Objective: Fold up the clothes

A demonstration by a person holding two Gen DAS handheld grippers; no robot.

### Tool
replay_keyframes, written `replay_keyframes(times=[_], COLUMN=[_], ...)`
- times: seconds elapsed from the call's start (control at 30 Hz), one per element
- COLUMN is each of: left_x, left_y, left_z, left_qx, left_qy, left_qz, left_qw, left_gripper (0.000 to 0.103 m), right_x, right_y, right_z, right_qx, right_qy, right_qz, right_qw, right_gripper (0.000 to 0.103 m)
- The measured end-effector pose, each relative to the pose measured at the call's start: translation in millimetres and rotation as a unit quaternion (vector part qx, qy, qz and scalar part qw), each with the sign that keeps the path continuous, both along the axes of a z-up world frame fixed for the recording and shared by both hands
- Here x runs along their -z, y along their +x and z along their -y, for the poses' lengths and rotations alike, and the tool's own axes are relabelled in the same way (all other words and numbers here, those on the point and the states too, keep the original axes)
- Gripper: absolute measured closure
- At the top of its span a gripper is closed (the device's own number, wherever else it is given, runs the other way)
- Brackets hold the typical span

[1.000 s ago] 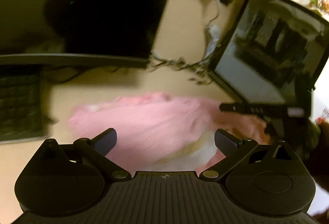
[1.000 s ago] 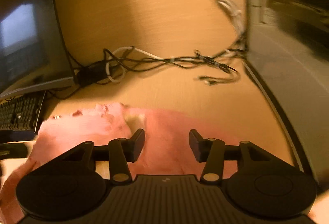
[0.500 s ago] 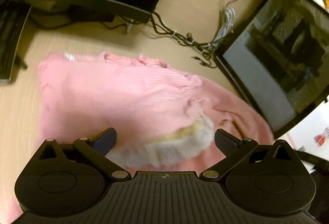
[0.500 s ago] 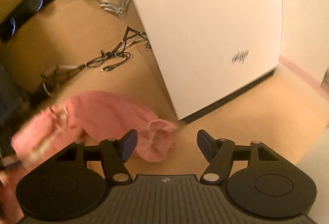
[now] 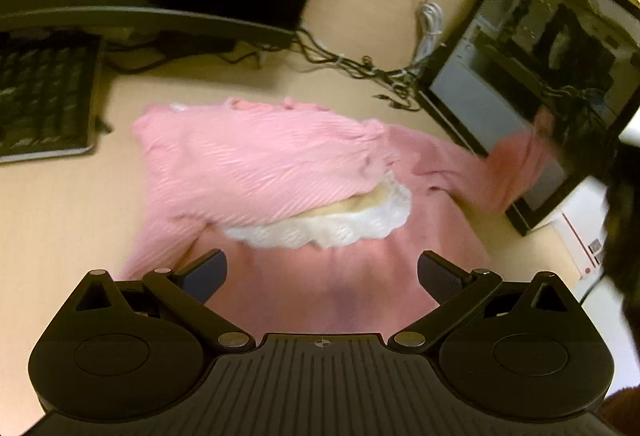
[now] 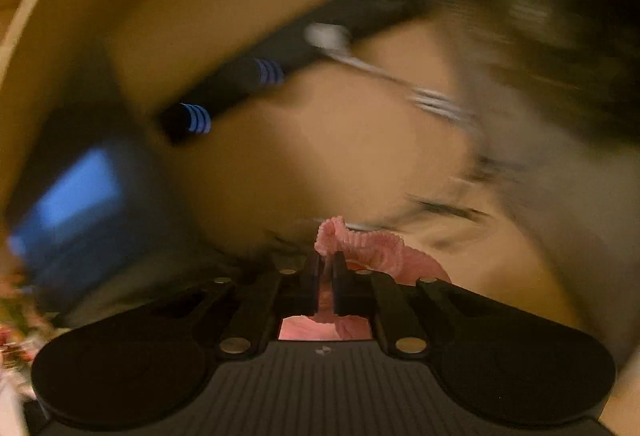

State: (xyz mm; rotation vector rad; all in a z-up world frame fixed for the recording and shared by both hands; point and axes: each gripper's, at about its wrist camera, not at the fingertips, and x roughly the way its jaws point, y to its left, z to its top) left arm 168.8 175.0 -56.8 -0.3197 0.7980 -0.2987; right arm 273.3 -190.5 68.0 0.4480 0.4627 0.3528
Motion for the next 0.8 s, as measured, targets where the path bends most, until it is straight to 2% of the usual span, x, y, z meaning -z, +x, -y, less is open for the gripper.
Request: replay_keyframes(times=[0.13,0.3,0.4,0.43,0.47,0.5,0.6,0.7,0.8], left_x=[3,1,4,5,7,8,7,4,2], left_y=[-11,-26,-34,-36,-37,-39,-39,-35,-25], left_z=[-16,-30,-35,-37,-39,-40,-46,-50,-51], left_qx=[-0.031,-0.064,-0.076,-0.078,-0.081,-0.082,-0.085,-0.085,-0.083], left_qy=[-0.02,-0.037,-0.04,-0.04,-0.04,-0.038,-0.041,-0.046,-0.049], left_qz=[0.002,0.013,0.008,0.006,0.003,0.001,0.0,0.004,0.005], left_qw=[0.9993,0.9972,0.9963,0.9961,0.9959,0.9959,0.9955,0.9953,0.9953], left_gripper=[0.0,0.0,0.0,0.0,0.0,0.0,0.0,0.0,0.0], right_x=[-18,-2,2,1,0,-1,3,24,55], right_y=[37,68,75,76,77,78,71,53,26], right_z=[-75,-171,-205,-208,-212,-211,-189,-159,-128], right_qx=[-0.099,-0.209,-0.25,-0.255,-0.259,-0.258,-0.222,-0.169,-0.115], right_qy=[-0.008,-0.026,-0.026,-0.022,-0.018,-0.016,-0.028,-0.059,-0.089], right_qz=[0.011,-0.015,-0.018,-0.015,-0.011,-0.008,0.0,-0.003,-0.014], right_qw=[0.995,0.977,0.968,0.967,0.966,0.966,0.975,0.984,0.989], right_gripper=[0.1,0.099,0.098,0.096,0.088,0.075,0.053,0.038,0.036])
